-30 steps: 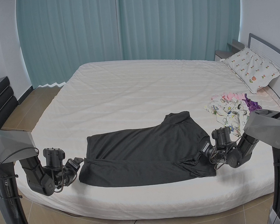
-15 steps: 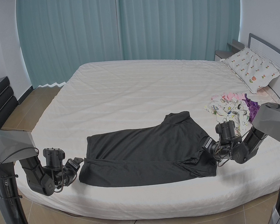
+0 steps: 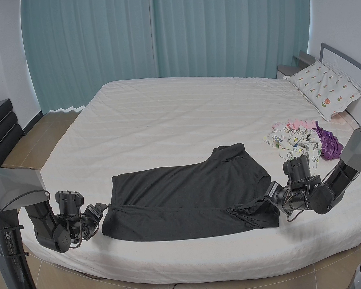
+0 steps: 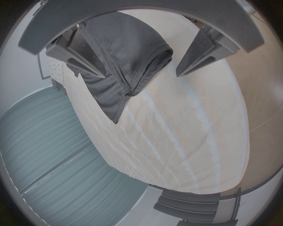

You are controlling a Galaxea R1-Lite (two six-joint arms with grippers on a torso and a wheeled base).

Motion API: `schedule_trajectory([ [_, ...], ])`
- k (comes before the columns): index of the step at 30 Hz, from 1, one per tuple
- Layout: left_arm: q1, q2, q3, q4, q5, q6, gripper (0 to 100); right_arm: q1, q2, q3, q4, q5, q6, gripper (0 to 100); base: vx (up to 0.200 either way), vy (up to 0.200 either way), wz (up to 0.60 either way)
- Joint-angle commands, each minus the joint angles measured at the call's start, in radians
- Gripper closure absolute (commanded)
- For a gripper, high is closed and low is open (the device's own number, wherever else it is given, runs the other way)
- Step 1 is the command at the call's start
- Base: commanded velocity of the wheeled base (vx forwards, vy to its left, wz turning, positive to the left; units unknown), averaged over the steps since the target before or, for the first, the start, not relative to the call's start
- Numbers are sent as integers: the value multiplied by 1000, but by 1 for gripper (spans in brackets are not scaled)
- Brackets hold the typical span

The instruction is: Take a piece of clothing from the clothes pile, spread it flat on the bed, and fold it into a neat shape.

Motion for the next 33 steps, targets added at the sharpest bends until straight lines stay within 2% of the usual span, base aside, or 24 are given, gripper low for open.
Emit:
schedule_trajectory([
  [1, 0, 1, 0, -1, 0, -1, 0, 22, -46, 50, -1, -3, 0, 100, 0, 0, 0],
  [5, 0, 1, 0, -1, 0, -1, 0, 35, -50, 90, -7, -9, -3, 100, 0, 0, 0],
  [6, 0, 1, 0, -1, 0, -1, 0, 41, -51, 105, -8, -9, -3, 0, 0, 0, 0],
  [11, 0, 1, 5, -1, 0, -1, 0, 64, -68, 174, 1, -9, -8, 0, 0, 0, 0],
  [19, 0, 1, 5, -1, 0, -1, 0, 41, -63, 184, -11, -9, -12, 0, 0, 0, 0],
  [24, 0, 1, 7, -1, 0, -1, 0, -25, 1, 104, -24, 2, -23, 0, 0, 0, 0],
  [33, 0, 1, 5, -1, 0, -1, 0, -59, 82, 0, -19, 3, -47, 0, 0, 0, 0],
])
